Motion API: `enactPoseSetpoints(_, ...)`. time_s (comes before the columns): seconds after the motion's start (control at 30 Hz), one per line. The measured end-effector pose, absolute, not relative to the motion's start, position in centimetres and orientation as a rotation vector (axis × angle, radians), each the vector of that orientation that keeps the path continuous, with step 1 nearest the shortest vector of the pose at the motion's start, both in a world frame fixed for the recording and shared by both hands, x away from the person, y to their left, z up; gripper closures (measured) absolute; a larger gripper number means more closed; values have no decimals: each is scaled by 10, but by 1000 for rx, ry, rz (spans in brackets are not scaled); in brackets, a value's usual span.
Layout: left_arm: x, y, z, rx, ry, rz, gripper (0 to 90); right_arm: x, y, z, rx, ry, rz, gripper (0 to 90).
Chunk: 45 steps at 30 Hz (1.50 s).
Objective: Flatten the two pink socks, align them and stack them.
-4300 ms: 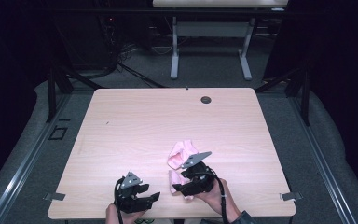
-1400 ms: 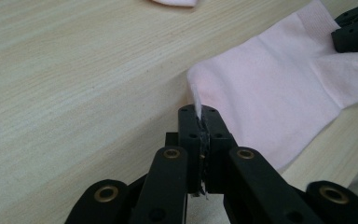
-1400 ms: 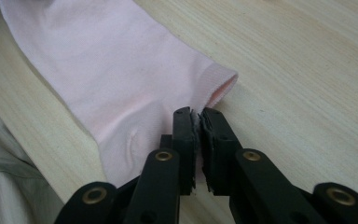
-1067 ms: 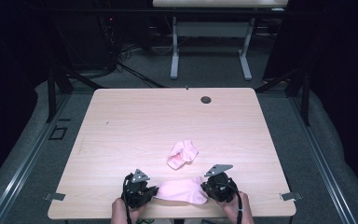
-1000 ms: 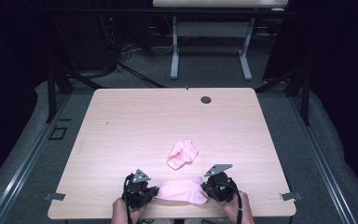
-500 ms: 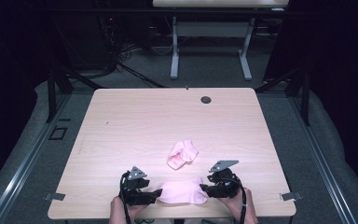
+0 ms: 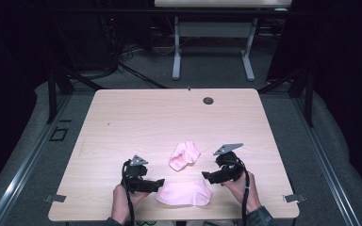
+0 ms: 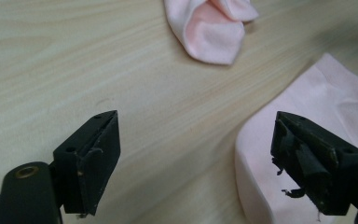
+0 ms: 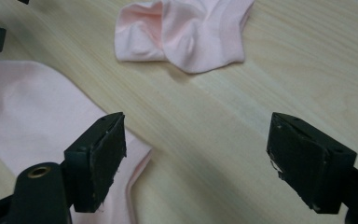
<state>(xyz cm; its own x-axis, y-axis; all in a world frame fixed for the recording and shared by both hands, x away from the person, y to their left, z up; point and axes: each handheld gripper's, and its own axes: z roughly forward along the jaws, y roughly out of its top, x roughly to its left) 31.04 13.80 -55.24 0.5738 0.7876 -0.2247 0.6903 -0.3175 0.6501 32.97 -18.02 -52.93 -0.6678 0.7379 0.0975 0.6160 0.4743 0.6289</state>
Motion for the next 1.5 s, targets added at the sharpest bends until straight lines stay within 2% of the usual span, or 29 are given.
enactPoseSetpoints(0.27, 343, 130, -554, 2081, 1176, 148, 253, 361, -168, -531, 1195, 2522, 935, 283)
enactPoseSetpoints(0.57, 367, 109, -567, 2107, 1153, 102, 381, 394, -150, -540, 1222, 2542, 881, 433)
enactPoseSetpoints(0.8, 376, 98, -568, 2109, 1147, 110, 434, 413, -138, -547, 1244, 2551, 831, 547)
enactPoseSetpoints(1.03, 377, 92, -568, 2135, 1141, 133, 532, 417, -128, -555, 1235, 2555, 777, 641)
enactPoseSetpoints(1.4, 376, 85, -570, 2169, 1137, 183, 747, 415, -123, -559, 1197, 2573, 745, 815)
enactPoseSetpoints(1.5, 376, 83, -570, 2177, 1138, 195, 825, 413, -122, -560, 1196, 2552, 762, 838)
